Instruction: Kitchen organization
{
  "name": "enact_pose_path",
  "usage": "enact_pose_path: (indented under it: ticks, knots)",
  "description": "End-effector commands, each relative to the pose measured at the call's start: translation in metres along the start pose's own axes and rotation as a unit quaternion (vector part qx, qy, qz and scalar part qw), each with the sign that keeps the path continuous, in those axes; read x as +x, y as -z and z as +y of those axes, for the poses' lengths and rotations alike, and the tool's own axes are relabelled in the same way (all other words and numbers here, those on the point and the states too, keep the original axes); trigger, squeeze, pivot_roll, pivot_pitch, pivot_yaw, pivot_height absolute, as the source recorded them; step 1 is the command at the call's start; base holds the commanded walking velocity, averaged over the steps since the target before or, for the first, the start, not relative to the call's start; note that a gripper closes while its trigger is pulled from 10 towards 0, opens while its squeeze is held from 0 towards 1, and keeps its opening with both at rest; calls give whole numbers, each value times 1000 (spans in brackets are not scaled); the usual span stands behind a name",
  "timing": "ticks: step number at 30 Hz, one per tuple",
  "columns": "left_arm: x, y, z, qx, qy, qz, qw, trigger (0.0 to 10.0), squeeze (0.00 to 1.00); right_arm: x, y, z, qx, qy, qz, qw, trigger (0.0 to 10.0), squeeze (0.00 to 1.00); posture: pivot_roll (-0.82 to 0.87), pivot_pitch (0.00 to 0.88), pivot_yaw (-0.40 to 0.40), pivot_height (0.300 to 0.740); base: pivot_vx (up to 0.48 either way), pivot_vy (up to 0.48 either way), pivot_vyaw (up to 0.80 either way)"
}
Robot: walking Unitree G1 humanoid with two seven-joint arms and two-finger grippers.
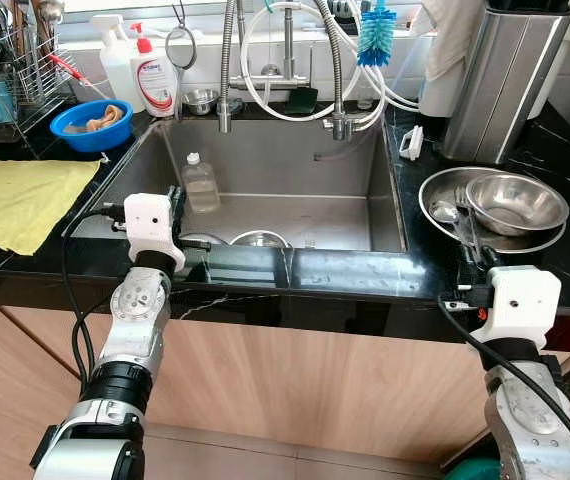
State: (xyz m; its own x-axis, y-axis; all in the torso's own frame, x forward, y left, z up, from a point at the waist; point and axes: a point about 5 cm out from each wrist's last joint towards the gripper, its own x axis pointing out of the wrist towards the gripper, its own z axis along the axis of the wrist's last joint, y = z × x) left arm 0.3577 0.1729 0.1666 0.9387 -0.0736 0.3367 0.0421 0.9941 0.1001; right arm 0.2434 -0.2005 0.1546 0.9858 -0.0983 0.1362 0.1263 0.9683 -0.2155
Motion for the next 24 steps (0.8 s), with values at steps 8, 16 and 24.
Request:
enact_pose_path:
  ticks: [8,16,24]
  knots:
    - [-1,-1,2,11,2,-3,1000,10000,0,5,-3,-1,11,2,-3,1000,0,0,-59,0,77,740,0,0,0]
    - [-1,-1,3,12,-1,-2,1000,10000,0,11,-21,2,49,-6,-48,998,0,0,-56,0,74,740,0,0,0]
    - [-1,-1,3,11,-1,-3,1000,10000,0,16,-32,6,53,-19,-69,996,0,0,-55,0,72,740,0,0,0]
